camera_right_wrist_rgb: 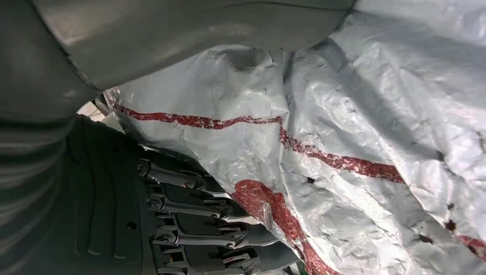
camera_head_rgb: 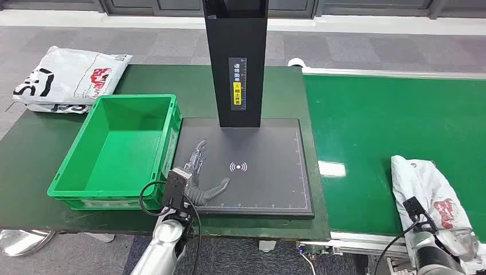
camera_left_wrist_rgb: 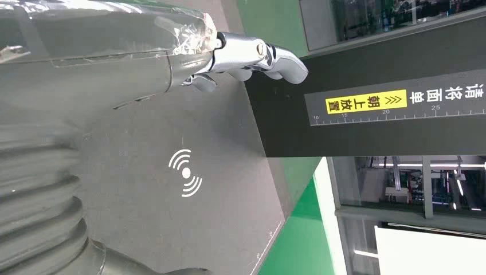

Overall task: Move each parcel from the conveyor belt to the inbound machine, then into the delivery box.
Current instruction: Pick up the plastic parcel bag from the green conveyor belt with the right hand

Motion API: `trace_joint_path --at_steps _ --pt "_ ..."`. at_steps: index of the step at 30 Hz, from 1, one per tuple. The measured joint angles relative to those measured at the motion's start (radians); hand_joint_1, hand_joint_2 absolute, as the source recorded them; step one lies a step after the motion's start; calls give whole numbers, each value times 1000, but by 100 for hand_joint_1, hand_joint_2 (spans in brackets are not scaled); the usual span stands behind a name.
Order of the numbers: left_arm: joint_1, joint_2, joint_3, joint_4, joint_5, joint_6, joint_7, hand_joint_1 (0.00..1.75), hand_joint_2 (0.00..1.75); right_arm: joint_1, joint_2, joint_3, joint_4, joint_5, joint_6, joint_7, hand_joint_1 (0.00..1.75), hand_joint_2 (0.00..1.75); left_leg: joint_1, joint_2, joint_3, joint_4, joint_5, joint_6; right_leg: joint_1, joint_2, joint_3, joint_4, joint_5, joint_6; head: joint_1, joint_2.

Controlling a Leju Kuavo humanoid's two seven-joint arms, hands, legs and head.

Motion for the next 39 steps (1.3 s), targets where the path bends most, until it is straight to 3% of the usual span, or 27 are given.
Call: trace_joint_path --at_steps 3,7,13,39 --pt "-1 0 0 4 0 0 0 0 175 0 1 0 4 1 1 0 0 175 0 0 3 0 -1 0 1 1 3 -1 0 0 0 0" --pt "-2 0 0 11 0 0 -1 0 175 1 5 0 8 8 32 -15 175 175 2 1 9 0 -3 1 2 1 9 -3 -4 0 0 0" --pt "-3 0 0 18 2 2 -6 0 175 5 21 0 11 21 42 -77 175 175 6 2 14 0 -5 1 4 3 16 -7 -8 0 0 0" --pt "-3 0 0 19 3 2 -9 0 175 7 22 1 11 27 40 -77 175 175 7 6 14 1 -9 1 9 6 19 -12 -2 1 0 0"
